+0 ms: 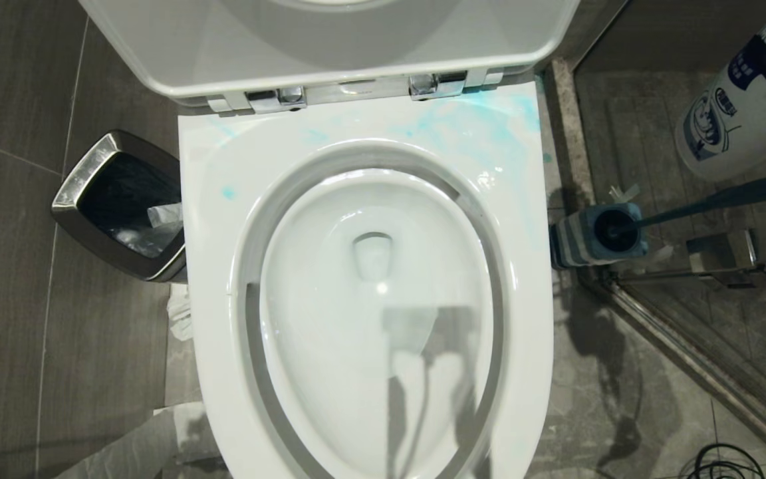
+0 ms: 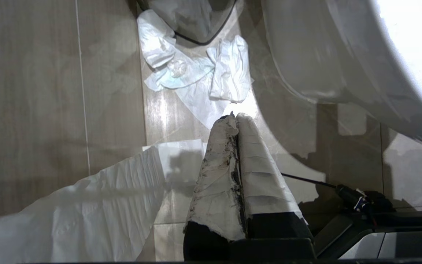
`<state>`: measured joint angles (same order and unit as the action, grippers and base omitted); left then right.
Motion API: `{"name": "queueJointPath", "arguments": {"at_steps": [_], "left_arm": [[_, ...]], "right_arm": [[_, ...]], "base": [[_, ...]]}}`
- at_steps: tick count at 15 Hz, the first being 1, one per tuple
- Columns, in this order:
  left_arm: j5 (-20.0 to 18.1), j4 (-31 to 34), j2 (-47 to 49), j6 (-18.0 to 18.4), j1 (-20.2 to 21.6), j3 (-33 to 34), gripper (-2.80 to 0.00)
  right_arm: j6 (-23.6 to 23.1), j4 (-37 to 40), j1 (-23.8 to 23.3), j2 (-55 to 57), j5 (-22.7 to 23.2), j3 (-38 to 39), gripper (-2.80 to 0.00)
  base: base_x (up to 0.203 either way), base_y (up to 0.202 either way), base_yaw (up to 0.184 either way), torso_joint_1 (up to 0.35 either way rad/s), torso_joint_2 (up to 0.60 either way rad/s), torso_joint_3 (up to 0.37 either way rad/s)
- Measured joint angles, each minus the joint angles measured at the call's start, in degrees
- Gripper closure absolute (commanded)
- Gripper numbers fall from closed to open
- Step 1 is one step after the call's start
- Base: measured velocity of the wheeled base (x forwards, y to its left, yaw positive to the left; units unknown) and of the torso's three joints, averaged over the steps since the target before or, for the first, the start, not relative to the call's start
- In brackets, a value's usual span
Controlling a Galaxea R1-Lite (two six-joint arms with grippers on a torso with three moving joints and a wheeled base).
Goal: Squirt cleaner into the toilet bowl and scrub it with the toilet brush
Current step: Pour in the cleaning agent
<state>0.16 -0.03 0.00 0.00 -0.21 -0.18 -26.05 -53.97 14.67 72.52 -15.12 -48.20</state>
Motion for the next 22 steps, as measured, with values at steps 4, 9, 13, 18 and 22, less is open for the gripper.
{"name": "queueJointPath", "arguments": {"at_steps": [4,9,13,18,22], "left_arm": [[0.0,0.0,0.0,0.0,0.0,0.0,0.00],[0.0,0.0,0.0,0.0,0.0,0.0,0.00],[0.0,0.0,0.0,0.0,0.0,0.0,0.00],[0.0,0.0,0.0,0.0,0.0,0.0,0.00],[0.0,0.0,0.0,0.0,0.0,0.0,0.00]], "right_arm": [[-2.6,0.1,0.0,-0.5,0.5,0.3,0.00],[-4.9,2.7,3.1,-1.8,0.6,4.6,0.00],[-6.1,4.2,9.0,-2.2,0.4,7.6,0.00],[-7.7,14.9,15.2,-2.6,-0.5,5.0,0.00],[-14.2,24.8,22.6,0.6,-5.4,-1.5,0.00]], "base": [[0.000,0.000,0.000,-0.001,0.00,0.197],[0.000,0.000,0.000,0.001,0.00,0.201],[0.000,0.000,0.000,0.000,0.01,0.185],[0.000,0.000,0.000,0.001,0.00,0.024],[0.000,0.000,0.000,0.000,0.00,0.000]]}}
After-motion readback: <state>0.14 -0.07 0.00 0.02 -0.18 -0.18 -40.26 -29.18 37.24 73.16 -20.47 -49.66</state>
